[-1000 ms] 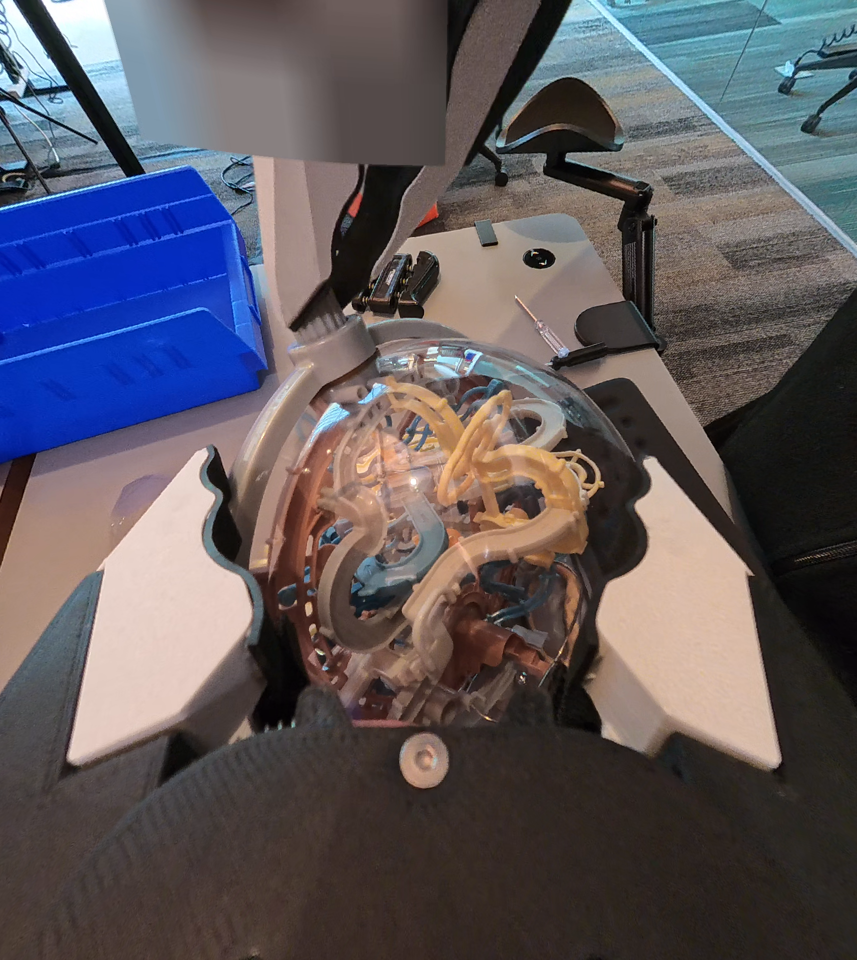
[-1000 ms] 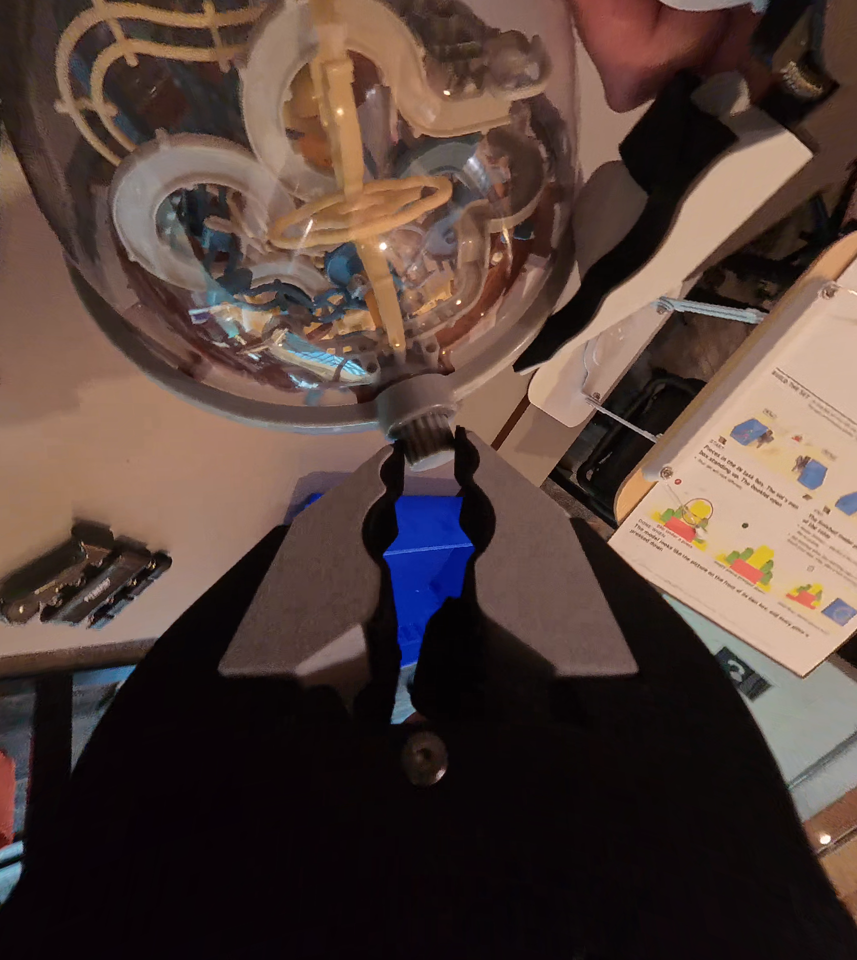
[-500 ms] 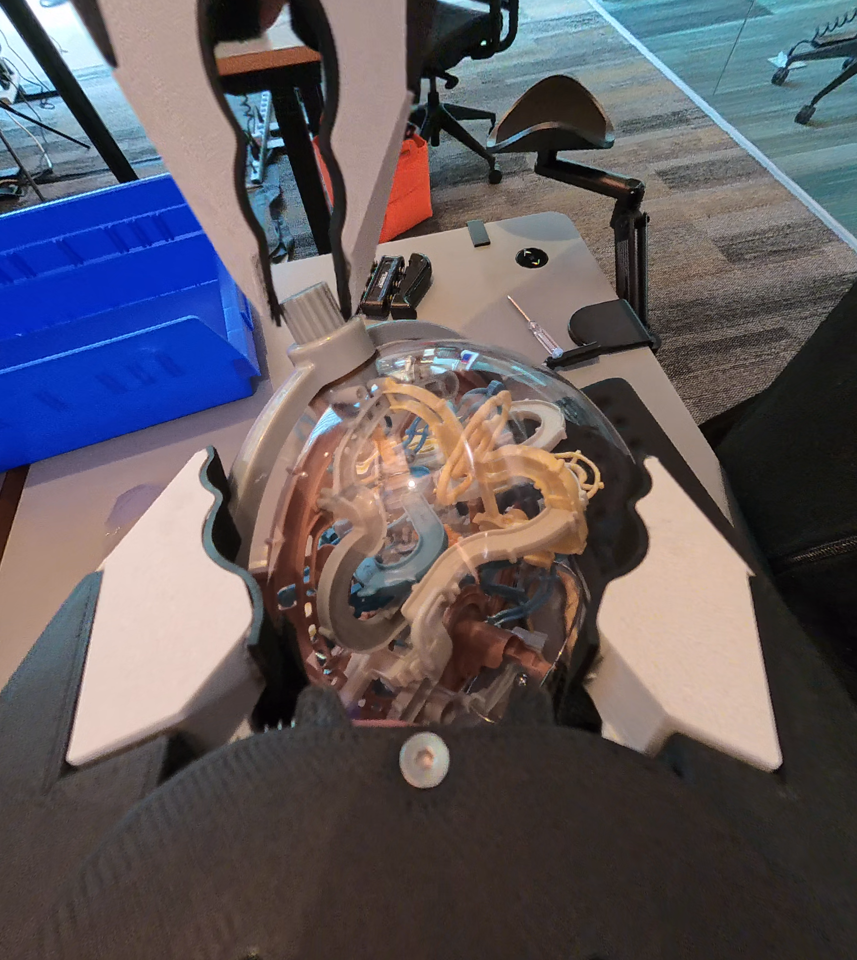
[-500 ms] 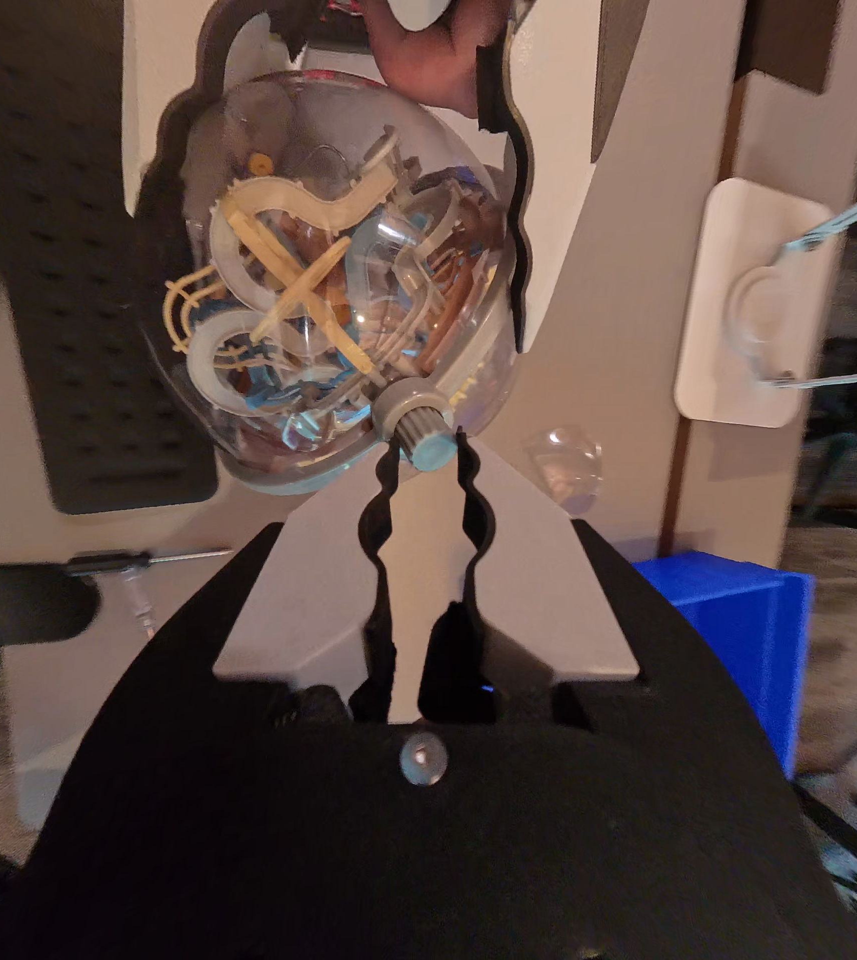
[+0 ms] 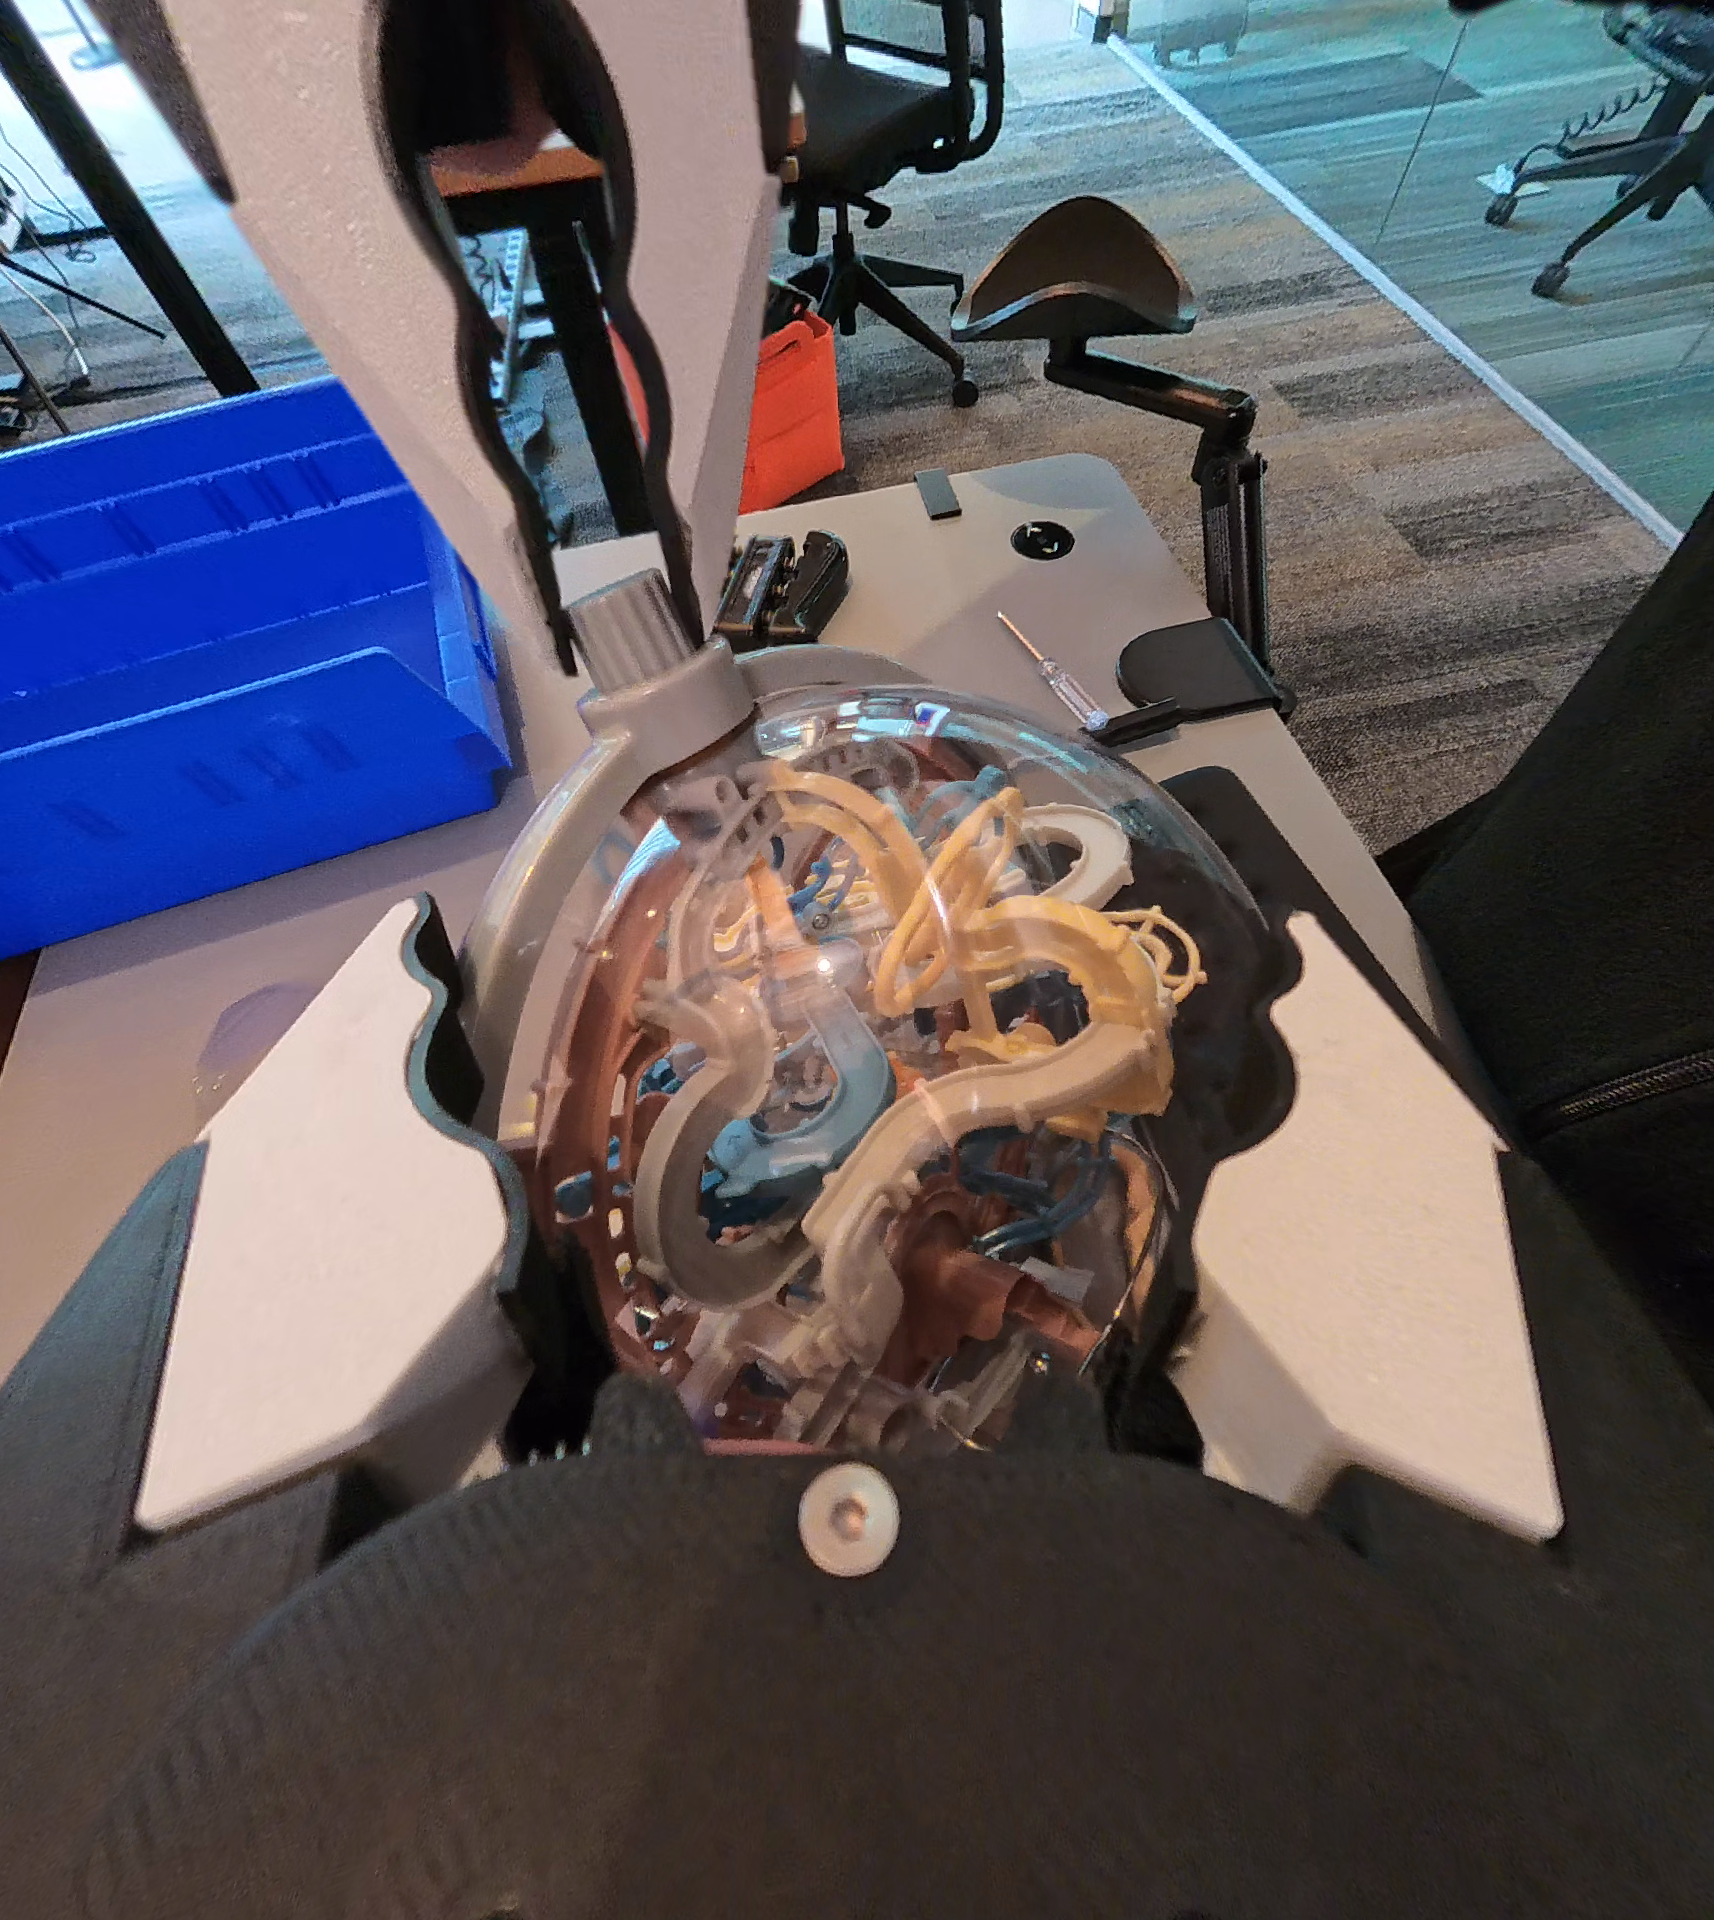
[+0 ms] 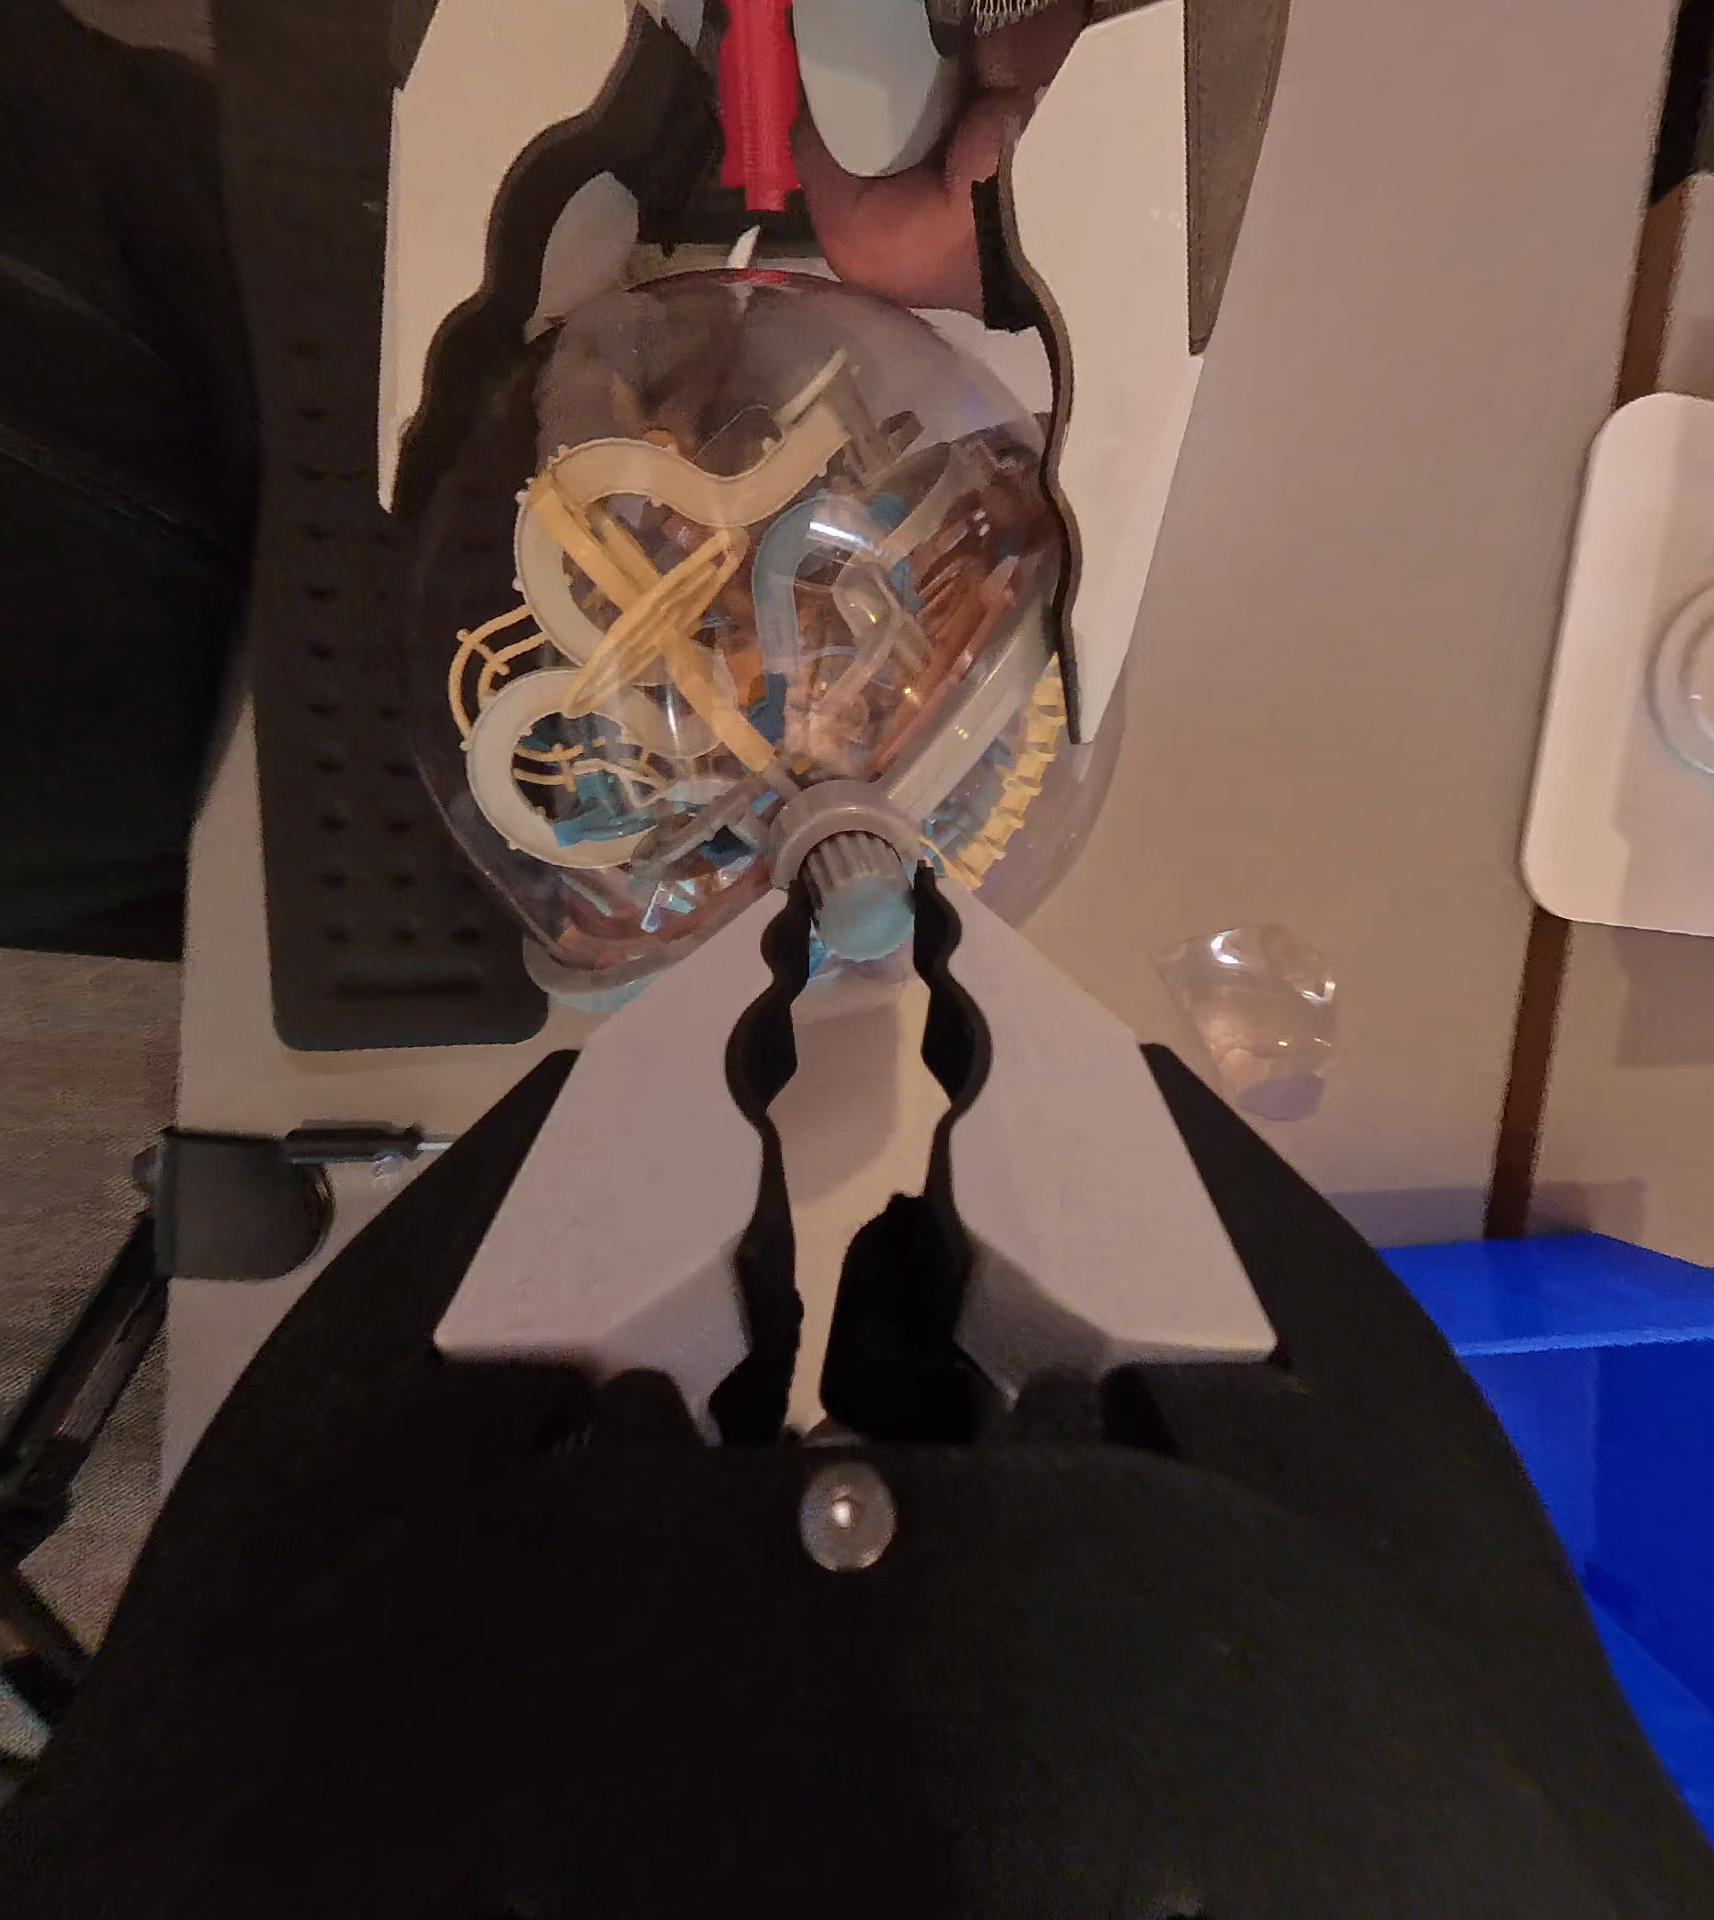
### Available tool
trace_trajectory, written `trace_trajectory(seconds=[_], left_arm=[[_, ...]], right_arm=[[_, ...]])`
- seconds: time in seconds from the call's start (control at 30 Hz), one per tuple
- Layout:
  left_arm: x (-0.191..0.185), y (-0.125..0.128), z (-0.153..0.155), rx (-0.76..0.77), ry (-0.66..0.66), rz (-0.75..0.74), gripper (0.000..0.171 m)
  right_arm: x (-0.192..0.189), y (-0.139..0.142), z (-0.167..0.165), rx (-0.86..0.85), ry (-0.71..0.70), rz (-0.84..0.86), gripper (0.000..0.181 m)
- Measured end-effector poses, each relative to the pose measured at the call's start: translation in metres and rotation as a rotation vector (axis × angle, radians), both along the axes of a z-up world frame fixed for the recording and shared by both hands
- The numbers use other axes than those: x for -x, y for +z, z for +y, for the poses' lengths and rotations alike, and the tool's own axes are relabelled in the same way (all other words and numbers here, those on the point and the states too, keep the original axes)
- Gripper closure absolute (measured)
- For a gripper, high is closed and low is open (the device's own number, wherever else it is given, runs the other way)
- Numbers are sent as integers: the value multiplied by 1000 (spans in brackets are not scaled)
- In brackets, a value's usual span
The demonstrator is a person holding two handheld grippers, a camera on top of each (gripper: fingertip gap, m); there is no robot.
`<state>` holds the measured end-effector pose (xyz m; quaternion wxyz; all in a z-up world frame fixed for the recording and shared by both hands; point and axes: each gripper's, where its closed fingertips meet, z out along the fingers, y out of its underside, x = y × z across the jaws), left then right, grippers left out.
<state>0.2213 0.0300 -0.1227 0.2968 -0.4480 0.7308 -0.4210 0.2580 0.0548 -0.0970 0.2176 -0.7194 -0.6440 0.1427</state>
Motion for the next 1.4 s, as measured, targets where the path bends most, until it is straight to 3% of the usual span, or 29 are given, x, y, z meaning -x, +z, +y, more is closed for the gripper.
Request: trace_trajectory(seconds=[0.2,0.4,0.5,0.6,0.77,0.9,0.97,1.07,1.23,1.4], left_arm=[[0,0,2,11,10,-2,29],[1,-1,10,34,33,-5,33],[5,0,13,41,38,-1,33],[19,6,21,28,72,9,42],[70,18,44,-47,247,59,50],[132,-7,34,-93,405,170,61],[152,-37,15,-67,406,241,76],[174,-96,-1,-14,392,391,82],[179,-146,-13,47,305,497,105],[174,-161,-20,112,238,532,121]], right_arm=[[0,3,4,-178,-114,46,165],[2,11,12,-217,-213,114,163],[5,9,14,-111,-302,256,141],[10,-6,16,-41,-326,356,148],[11,-6,14,-12,-352,445,140],[8,-6,15,-23,-370,465,136],[5,-6,14,-18,-380,492,132],[3,-7,10,20,-393,554,134],[-4,-10,4,29,-438,601,134],[-10,-10,-3,32,-481,654,135]])
